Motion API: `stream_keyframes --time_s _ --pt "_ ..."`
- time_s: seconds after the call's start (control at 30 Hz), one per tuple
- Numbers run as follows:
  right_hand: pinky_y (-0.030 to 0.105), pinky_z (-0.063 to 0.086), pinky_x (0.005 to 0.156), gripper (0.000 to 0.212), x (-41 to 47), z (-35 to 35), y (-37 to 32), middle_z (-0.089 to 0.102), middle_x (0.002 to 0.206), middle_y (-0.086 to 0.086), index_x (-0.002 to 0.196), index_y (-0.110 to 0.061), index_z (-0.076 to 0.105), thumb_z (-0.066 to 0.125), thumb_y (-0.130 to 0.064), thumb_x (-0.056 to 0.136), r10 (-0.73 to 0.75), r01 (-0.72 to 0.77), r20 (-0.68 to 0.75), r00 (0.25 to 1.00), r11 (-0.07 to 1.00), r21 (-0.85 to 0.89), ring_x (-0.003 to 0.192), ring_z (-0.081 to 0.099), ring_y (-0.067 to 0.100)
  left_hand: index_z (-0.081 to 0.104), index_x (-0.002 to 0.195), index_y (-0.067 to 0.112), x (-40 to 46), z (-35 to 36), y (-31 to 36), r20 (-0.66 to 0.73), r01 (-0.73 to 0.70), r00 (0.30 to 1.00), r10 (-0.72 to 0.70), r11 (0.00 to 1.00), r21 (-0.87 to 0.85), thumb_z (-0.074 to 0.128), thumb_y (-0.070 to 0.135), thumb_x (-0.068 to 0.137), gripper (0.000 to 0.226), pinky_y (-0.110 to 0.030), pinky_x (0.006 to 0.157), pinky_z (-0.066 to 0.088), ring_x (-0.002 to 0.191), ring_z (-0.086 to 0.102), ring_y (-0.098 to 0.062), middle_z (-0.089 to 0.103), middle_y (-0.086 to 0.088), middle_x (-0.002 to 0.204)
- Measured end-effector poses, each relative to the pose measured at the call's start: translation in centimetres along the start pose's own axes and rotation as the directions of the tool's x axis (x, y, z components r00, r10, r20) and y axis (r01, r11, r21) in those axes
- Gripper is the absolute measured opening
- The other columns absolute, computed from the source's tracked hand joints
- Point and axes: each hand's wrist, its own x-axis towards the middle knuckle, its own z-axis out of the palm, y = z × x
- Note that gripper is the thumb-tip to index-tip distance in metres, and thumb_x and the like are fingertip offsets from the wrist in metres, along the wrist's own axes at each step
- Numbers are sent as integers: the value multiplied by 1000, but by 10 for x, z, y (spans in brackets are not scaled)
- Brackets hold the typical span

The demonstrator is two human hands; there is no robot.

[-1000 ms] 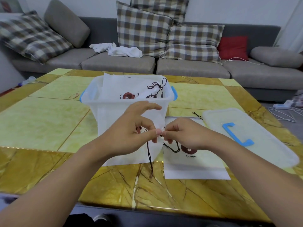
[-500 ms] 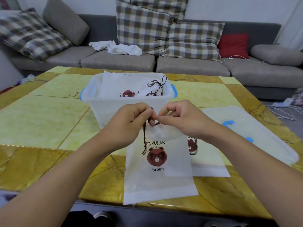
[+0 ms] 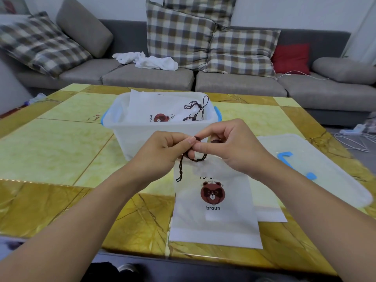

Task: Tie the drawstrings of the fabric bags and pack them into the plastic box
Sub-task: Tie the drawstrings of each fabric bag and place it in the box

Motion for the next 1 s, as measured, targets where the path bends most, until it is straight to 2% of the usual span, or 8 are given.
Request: stream_keyframes --time_s 0.07,0.13,0.3,0.43,0.53,0.7,0.83,1.0 --pt "19 25 49 7 -1 0 -1 49 61 20 86 -8 78 81 -12 82 41 -38 -39 998 996 85 49 32 17 77 93 11 -1 0 2 25 10 1000 -9 1000 -27 55 26 100 28 -38 97 49 82 63 -12 70 4 74" --pt "15 26 41 7 -2 2 -1 59 73 28 87 -3 74 76 -10 86 128 -114 -61 990 974 195 44 32 11 77 94 17 -2 0 3 45 8 999 -6 999 -53 55 23 100 24 -27 94 49 81 64 -7 68 5 75" --pt "17 17 37 16 0 3 -2 33 57 -1 89 -13 55 51 -19 104 316 -322 69 946 902 288 47 21 10 77 98 16 1 0 2 68 19 998 -11 992 -121 54 18 101 24 -26 85 52 79 62 -9 69 4 78" --pt "13 15 36 20 0 6 -4 30 57 -1 85 -13 45 44 -16 105 384 -382 64 921 857 347 43 18 9 77 96 13 0 0 1 64 30 998 -20 986 -163 58 16 98 20 -20 76 51 75 63 -11 70 2 76" --pt "12 15 36 24 1 5 -4 30 59 1 80 -14 42 44 -15 104 403 -394 60 913 836 383 42 18 8 77 94 11 0 1 1 46 37 999 -29 981 -190 60 14 96 18 -22 78 53 74 64 -11 71 0 76" --pt "25 9 45 19 0 -2 -3 31 59 -1 84 -17 63 56 -21 101 314 -339 160 936 926 166 56 13 17 78 91 10 -3 0 2 52 30 998 -20 981 -191 64 14 92 14 -19 76 54 73 65 -11 73 -2 77" --pt "18 10 42 29 1 0 -3 33 60 4 76 -17 59 46 -9 101 356 -364 82 931 894 262 46 17 11 76 100 10 -5 2 4 106 33 994 -11 977 -212 58 8 96 19 -15 74 51 76 66 -8 74 -1 81" --pt "15 11 40 29 2 -3 -3 35 61 4 72 -15 56 43 -6 97 384 -399 109 917 871 288 46 16 11 75 105 7 -7 1 6 110 28 994 -2 973 -230 61 3 94 19 -17 80 52 82 70 -12 76 -6 86"
